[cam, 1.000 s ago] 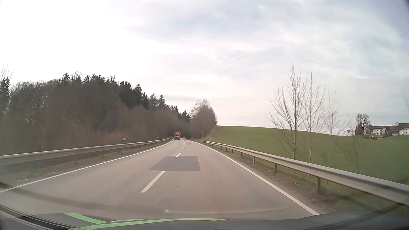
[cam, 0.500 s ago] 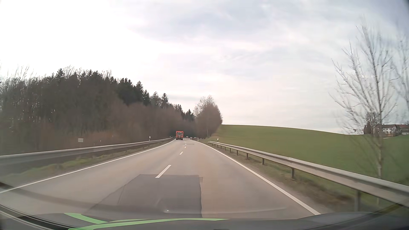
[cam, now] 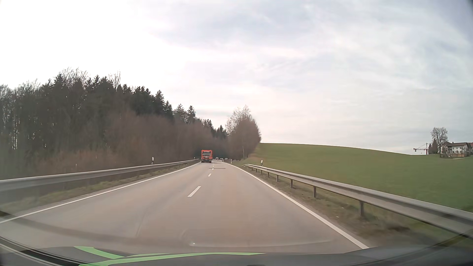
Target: Follow the waypoints while adhering to traffic rules and regulations
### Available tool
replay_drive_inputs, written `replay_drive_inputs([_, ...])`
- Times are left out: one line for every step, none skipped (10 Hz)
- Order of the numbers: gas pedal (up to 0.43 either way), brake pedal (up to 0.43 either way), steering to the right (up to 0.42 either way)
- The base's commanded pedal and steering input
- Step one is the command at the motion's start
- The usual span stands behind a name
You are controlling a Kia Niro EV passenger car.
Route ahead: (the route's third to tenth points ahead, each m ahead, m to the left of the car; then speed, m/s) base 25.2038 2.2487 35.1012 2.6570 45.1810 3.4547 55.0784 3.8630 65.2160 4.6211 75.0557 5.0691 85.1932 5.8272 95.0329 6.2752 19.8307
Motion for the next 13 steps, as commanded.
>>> replay_drive_inputs([0.260,0.000,-0.007])
replay_drive_inputs([0.260,0.000,-0.005])
replay_drive_inputs([0.260,0.000,-0.005])
replay_drive_inputs([0.260,0.000,-0.004])
replay_drive_inputs([0.260,0.000,-0.004])
replay_drive_inputs([0.260,0.000,-0.004])
replay_drive_inputs([0.260,0.000,-0.004])
replay_drive_inputs([0.260,0.000,-0.004])
replay_drive_inputs([0.268,0.000,-0.005])
replay_drive_inputs([0.268,0.000,-0.004])
replay_drive_inputs([0.268,0.000,-0.005])
replay_drive_inputs([0.268,0.000,-0.009])
replay_drive_inputs([0.268,0.000,-0.008])
